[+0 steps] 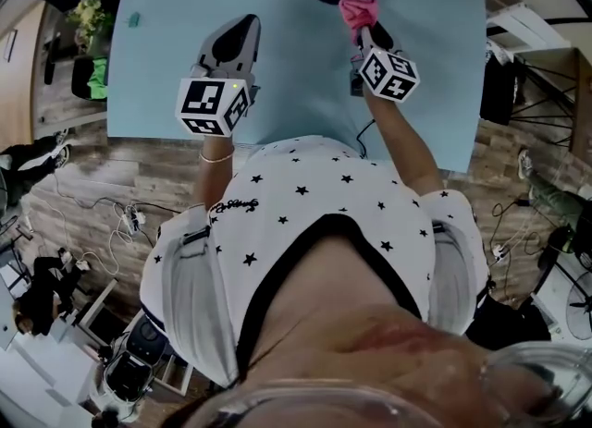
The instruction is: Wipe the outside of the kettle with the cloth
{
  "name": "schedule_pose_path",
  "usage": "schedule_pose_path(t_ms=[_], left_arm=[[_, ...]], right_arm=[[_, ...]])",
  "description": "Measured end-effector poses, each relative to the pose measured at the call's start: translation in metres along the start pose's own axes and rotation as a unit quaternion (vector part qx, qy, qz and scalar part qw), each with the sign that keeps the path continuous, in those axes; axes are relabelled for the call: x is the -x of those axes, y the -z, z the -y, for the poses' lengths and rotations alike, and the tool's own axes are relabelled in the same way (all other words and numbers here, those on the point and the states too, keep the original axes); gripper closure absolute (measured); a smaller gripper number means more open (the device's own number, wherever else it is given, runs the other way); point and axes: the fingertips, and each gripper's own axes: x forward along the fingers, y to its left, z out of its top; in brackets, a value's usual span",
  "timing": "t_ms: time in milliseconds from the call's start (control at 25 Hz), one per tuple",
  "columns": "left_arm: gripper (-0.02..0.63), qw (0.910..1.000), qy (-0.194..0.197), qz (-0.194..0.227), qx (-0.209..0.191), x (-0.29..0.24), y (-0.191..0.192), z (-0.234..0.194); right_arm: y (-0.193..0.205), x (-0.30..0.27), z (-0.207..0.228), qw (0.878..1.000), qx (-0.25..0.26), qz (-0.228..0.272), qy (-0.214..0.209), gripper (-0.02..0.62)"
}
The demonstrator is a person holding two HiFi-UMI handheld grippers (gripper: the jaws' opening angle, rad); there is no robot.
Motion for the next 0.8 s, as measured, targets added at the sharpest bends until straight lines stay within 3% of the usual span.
schedule_pose_path(t_ms=[480,800], left_arm=[[0.577,0.9999,0.006,0.01,-0.007,0.004,-0.006,0.013],[0.577,0.9999,0.006,0.008,-0.005,0.008,-0.003,0.013]], right_arm=[[-0.031,0.035,-0.027,0.998,-0.007,0.042,-0.043,0.528],[-0.033,0.039,-0.04,0.997,-0.015,0.044,-0.06,0.528]])
